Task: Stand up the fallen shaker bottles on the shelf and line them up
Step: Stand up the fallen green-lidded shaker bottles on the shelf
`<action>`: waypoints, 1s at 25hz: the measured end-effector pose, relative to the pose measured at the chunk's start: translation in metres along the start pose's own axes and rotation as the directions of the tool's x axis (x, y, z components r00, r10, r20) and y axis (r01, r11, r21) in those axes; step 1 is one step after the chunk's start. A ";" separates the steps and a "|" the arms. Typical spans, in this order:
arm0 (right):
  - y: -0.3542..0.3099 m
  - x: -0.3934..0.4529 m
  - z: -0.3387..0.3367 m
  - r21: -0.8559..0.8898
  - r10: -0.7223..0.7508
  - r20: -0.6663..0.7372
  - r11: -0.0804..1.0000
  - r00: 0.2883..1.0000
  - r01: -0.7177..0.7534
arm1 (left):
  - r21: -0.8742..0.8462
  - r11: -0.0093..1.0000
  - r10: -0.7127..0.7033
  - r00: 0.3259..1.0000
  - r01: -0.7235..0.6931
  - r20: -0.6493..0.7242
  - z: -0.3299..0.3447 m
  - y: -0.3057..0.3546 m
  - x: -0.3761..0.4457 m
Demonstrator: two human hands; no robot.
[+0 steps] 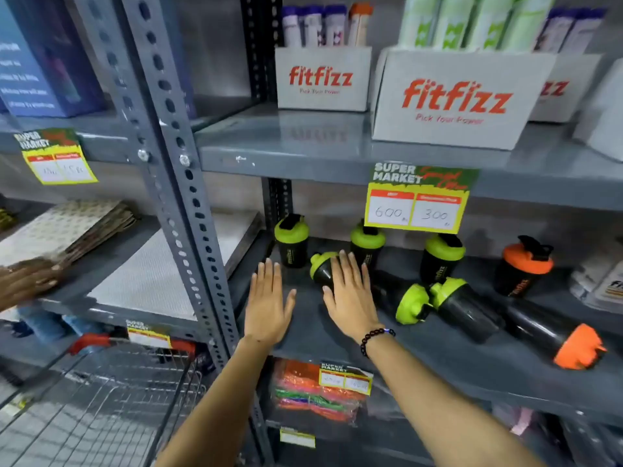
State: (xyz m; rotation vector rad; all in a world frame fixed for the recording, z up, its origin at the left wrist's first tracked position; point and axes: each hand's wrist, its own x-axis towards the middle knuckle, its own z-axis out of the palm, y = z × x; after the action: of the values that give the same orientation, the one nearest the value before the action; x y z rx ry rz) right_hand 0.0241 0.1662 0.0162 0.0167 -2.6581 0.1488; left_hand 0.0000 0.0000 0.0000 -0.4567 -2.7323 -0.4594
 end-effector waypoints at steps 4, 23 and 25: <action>0.009 0.031 0.014 0.071 0.073 0.239 0.993 0.968 -0.093 | -0.015 0.982 -0.182 0.973 0.186 0.145 0.023 -0.015 0.009; -0.022 0.063 0.039 0.703 0.257 0.363 0.555 0.896 -0.444 | 0.047 0.960 -0.278 0.920 0.276 0.277 0.059 -0.040 0.002; -0.028 0.065 0.047 0.777 0.304 0.382 0.405 0.872 -0.482 | 0.051 0.961 -0.276 0.918 0.274 0.284 0.059 -0.040 0.002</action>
State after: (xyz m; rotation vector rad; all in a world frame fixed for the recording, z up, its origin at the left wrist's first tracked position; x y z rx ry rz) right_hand -0.0542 0.1340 0.0078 -0.3026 -2.3853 1.7132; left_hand -0.0322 -0.0141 -0.0624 -0.1414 -3.0998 -0.4807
